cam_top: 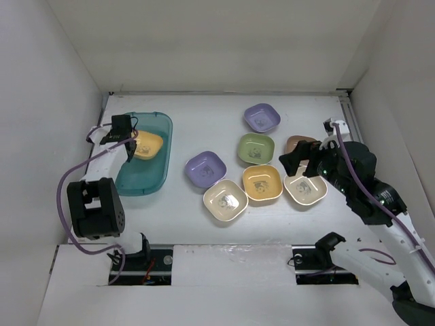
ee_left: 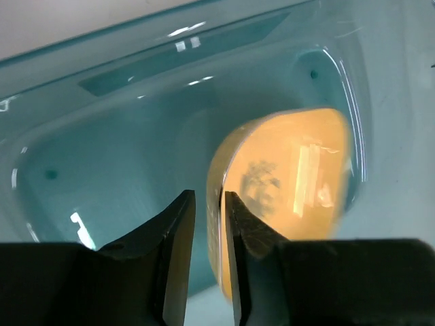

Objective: Place the plates into the plastic bin on the countertop

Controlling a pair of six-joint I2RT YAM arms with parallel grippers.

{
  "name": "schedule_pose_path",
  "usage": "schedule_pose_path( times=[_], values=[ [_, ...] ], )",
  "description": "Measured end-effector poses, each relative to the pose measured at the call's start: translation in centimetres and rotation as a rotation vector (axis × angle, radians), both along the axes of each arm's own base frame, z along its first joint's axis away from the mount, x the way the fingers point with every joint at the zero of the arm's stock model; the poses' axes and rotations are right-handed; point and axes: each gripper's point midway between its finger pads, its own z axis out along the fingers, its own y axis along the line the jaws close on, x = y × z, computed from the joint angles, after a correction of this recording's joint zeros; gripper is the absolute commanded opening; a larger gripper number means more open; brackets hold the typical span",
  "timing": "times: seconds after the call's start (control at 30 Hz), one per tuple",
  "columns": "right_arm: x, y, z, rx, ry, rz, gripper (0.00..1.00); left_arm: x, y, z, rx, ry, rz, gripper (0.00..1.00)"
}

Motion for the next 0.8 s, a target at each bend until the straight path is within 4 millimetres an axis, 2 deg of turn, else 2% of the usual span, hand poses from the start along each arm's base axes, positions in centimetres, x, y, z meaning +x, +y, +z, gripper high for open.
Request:
schedule_pose_path(
  times=[0.03, 0.07, 0.13, 0.23, 0.3, 0.33, 0.4, 0.47, 0.5, 0.57, 0.67, 0.73, 0.8],
  values=[
    [-0.1, 0.0, 0.1, 0.003, -0.004, 0.0, 1.0, 0.3, -0.1, -0.4, -0.005, 0.004, -0.002, 0.25],
    [-0.1, -0.1, 0.2, 0.004, -0.007, 0.0, 1.0, 0.6, -0.1, -0.8, -0.01, 0.007, -0.005, 0.36],
    [-0.2, -0.1, 0.3, 0.007, -0.011, 0.001, 1.0, 1.0, -0.3, -1.2, -0.017, 0.014, -0.013, 0.48],
    [-0.3, 0.0, 0.3, 0.006, -0.01, 0.004, 1.0, 1.8, -0.5, -0.6, -0.017, -0.009, -0.021, 0.6],
    [-0.3, 0.0, 0.3, 0.006, -0.01, 0.004, 1.0, 2.5, -0.9, 1.0, 0.01, -0.046, -0.048, 0.79],
    [-0.3, 0.0, 0.2, 0.006, -0.009, 0.004, 1.0, 2.8, -1.4, 2.0, 0.024, -0.07, -0.07, 0.99],
    [-0.2, 0.0, 0.1, 0.004, -0.006, 0.003, 1.0, 3.6, -3.7, 5.1, 0.071, -0.137, -0.156, 1.0],
    [-0.2, 0.0, -0.1, 0.002, -0.003, 0.002, 1.0, 4.8, -7.7, 8.9, 0.098, -0.23, -0.285, 1.0],
    [-0.1, -0.1, -0.2, -0.001, -0.002, -0.003, 1.0, 5.4, -10.3, 11.1, 0.108, -0.285, -0.362, 1.0],
    [0.1, -0.1, -0.4, -0.007, 0.003, -0.013, 1.0, 6.6, -15.9, 15.3, 0.116, -0.381, -0.533, 1.0],
    [0.6, -0.1, -0.6, -0.012, 0.009, -0.026, 1.0, 9.0, -24.5, 19.8, 0.119, -0.488, -0.755, 1.0],
    [1.0, 0.0, -0.8, -0.015, 0.012, -0.033, 1.0, 10.5, -29.6, 19.8, 0.123, -0.483, -0.869, 1.0],
    [1.1, 0.1, -1.4, -0.019, 0.026, -0.035, 1.0, 12.1, -34.3, 17.8, 0.12, -0.45, -0.967, 1.0]
  ],
)
